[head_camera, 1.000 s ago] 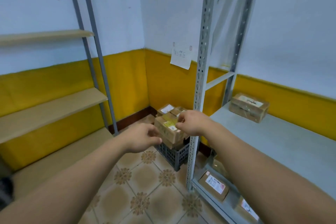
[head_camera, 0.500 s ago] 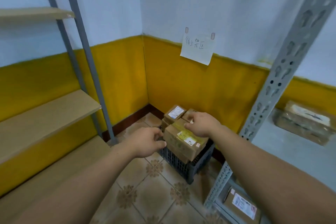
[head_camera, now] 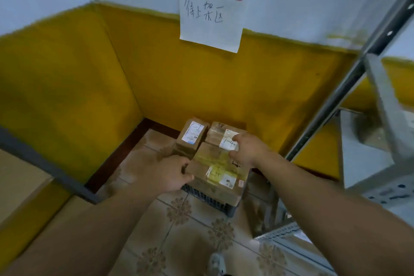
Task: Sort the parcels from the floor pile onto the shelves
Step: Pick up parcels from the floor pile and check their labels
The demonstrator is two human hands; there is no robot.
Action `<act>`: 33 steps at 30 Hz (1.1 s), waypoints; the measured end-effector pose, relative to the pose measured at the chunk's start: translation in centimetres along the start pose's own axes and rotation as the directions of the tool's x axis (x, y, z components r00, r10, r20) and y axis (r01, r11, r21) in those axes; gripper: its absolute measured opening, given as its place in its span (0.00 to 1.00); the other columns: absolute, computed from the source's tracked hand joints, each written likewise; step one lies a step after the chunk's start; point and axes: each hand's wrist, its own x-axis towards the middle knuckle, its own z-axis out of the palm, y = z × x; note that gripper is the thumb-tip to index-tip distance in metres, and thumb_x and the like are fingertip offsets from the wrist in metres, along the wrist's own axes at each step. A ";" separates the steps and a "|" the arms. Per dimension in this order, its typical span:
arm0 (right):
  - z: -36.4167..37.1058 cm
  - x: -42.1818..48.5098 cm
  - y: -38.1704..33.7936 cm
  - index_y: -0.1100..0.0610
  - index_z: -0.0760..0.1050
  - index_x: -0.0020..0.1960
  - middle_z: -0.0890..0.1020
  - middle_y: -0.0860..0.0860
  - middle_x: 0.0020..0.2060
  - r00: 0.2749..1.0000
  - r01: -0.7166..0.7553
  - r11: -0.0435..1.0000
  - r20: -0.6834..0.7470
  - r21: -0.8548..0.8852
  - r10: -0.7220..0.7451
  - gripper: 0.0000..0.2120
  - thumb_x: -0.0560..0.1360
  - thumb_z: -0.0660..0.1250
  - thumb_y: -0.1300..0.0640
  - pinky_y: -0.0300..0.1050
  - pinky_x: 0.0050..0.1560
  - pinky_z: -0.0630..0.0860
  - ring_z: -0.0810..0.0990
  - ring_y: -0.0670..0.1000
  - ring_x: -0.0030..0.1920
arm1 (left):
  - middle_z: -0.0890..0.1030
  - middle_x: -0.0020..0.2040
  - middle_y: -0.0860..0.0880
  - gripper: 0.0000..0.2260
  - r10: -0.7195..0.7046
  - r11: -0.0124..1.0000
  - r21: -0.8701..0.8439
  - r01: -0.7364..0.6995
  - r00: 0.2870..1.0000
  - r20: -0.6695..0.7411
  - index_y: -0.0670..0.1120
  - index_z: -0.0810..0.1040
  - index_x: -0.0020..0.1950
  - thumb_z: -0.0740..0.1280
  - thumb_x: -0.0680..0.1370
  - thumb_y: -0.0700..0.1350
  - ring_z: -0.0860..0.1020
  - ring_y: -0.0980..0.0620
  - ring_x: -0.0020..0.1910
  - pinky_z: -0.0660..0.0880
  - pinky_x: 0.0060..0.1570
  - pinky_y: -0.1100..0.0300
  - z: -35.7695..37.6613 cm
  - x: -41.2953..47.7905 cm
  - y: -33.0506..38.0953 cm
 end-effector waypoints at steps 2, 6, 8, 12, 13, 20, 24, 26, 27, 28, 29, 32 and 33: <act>1.4 3.5 0.3 0.54 0.60 0.77 0.67 0.58 0.73 0.999 -0.029 1.000 0.019 0.001 0.029 0.31 0.80 0.59 0.40 0.54 0.66 0.70 0.67 0.61 0.70 | 0.77 0.61 0.52 0.21 -0.001 1.000 -0.010 0.002 0.997 0.081 0.51 0.72 0.69 0.63 0.79 0.58 0.73 0.57 0.50 0.69 0.44 0.66 1.4 3.8 -1.9; 4.5 8.9 0.7 0.52 0.58 0.78 0.65 0.57 0.74 0.990 -0.103 0.995 0.100 0.012 0.101 0.32 0.79 0.59 0.39 0.57 0.68 0.69 0.64 0.61 0.72 | 0.74 0.67 0.49 0.26 -0.044 0.994 -0.082 0.067 0.966 0.254 0.48 0.67 0.74 0.65 0.78 0.56 0.75 0.50 0.60 0.74 0.59 0.55 4.6 10.3 -5.7; 6.4 11.0 1.1 0.53 0.58 0.77 0.65 0.57 0.74 0.984 -0.131 0.991 0.124 -0.014 0.131 0.32 0.79 0.58 0.38 0.58 0.68 0.69 0.64 0.61 0.73 | 0.76 0.63 0.50 0.24 -0.019 0.996 -0.083 0.043 0.962 0.274 0.49 0.71 0.71 0.65 0.78 0.57 0.76 0.51 0.58 0.75 0.57 0.54 6.0 13.1 -7.4; 10.8 14.5 1.9 0.54 0.62 0.75 0.68 0.58 0.71 0.965 -0.202 0.978 0.163 -0.048 0.207 0.30 0.80 0.58 0.38 0.57 0.67 0.69 0.65 0.61 0.71 | 0.73 0.68 0.51 0.24 0.030 0.998 -0.069 -0.010 0.952 0.304 0.51 0.68 0.73 0.65 0.78 0.56 0.76 0.50 0.60 0.74 0.55 0.56 9.0 19.6 -10.4; 12.1 15.2 2.1 0.55 0.63 0.75 0.68 0.58 0.70 0.961 -0.217 0.975 0.168 -0.043 0.221 0.30 0.80 0.58 0.39 0.57 0.66 0.70 0.66 0.61 0.70 | 0.71 0.70 0.50 0.26 0.039 0.998 -0.064 -0.019 0.948 0.317 0.51 0.66 0.74 0.65 0.78 0.56 0.75 0.50 0.61 0.74 0.56 0.56 9.9 21.2 -11.1; 21.8 18.0 4.2 0.51 0.44 0.81 0.46 0.58 0.80 0.921 -0.320 0.945 0.212 -0.066 0.327 0.40 0.78 0.53 0.32 0.62 0.75 0.53 0.45 0.63 0.78 | 0.53 0.79 0.50 0.36 0.088 0.996 -0.027 -0.084 0.932 0.350 0.60 0.51 0.78 0.62 0.74 0.67 0.58 0.42 0.76 0.65 0.69 0.43 18.0 27.3 -14.2; 24.9 18.1 5.7 0.40 0.36 0.79 0.31 0.53 0.78 0.849 -0.489 0.869 0.272 0.079 0.453 0.43 0.74 0.54 0.26 0.70 0.74 0.48 0.36 0.64 0.78 | 0.47 0.79 0.50 0.38 0.101 0.990 -0.126 -0.057 0.921 0.376 0.61 0.43 0.78 0.63 0.76 0.65 0.55 0.41 0.77 0.62 0.71 0.41 20.9 27.9 -13.9; 25.6 18.1 6.1 0.37 0.36 0.79 0.29 0.50 0.77 0.799 -0.589 0.765 0.329 0.260 0.503 0.46 0.72 0.59 0.26 0.69 0.74 0.55 0.41 0.67 0.78 | 0.51 0.79 0.50 0.39 0.104 0.961 -0.275 0.004 0.921 0.376 0.62 0.43 0.78 0.66 0.76 0.61 0.60 0.43 0.75 0.64 0.70 0.42 21.5 27.8 -13.3; 25.8 18.0 6.1 0.37 0.37 0.79 0.29 0.49 0.77 0.783 -0.619 0.710 0.344 0.336 0.519 0.47 0.72 0.61 0.26 0.65 0.73 0.60 0.47 0.69 0.78 | 0.53 0.79 0.50 0.39 0.093 0.938 -0.343 0.042 0.925 0.367 0.62 0.44 0.78 0.67 0.76 0.60 0.61 0.44 0.75 0.65 0.70 0.43 21.7 27.8 -13.1; 25.9 18.1 6.1 0.37 0.39 0.79 0.30 0.49 0.78 0.773 -0.634 0.666 0.342 0.393 0.534 0.47 0.71 0.64 0.28 0.62 0.72 0.64 0.53 0.69 0.77 | 0.54 0.79 0.50 0.39 0.084 0.918 -0.392 0.065 0.933 0.351 0.62 0.45 0.78 0.68 0.76 0.58 0.62 0.45 0.74 0.66 0.70 0.44 21.7 27.8 -12.9; 25.9 18.0 6.1 0.37 0.40 0.79 0.33 0.50 0.78 0.765 -0.644 0.630 0.337 0.434 0.549 0.48 0.71 0.65 0.28 0.60 0.71 0.66 0.57 0.69 0.76 | 0.56 0.78 0.50 0.39 0.073 0.903 -0.421 0.081 0.938 0.338 0.61 0.47 0.78 0.69 0.76 0.56 0.64 0.45 0.73 0.66 0.69 0.45 21.6 27.7 -12.7; 25.4 17.1 5.8 0.37 0.43 0.79 0.45 0.55 0.78 0.744 -0.663 0.566 0.352 0.489 0.567 0.49 0.69 0.68 0.30 0.59 0.69 0.70 0.62 0.69 0.73 | 0.61 0.76 0.50 0.39 0.054 0.884 -0.453 0.111 0.941 0.335 0.60 0.50 0.78 0.71 0.75 0.53 0.68 0.47 0.70 0.70 0.66 0.46 20.6 26.9 -12.2; 25.0 16.6 5.7 0.38 0.43 0.79 0.50 0.56 0.77 0.746 -0.661 0.558 0.353 0.502 0.565 0.49 0.69 0.69 0.31 0.59 0.68 0.70 0.64 0.69 0.71 | 0.62 0.76 0.50 0.40 0.049 0.885 -0.451 0.116 0.940 0.337 0.60 0.50 0.78 0.72 0.75 0.53 0.69 0.48 0.69 0.72 0.65 0.47 20.1 26.4 -12.0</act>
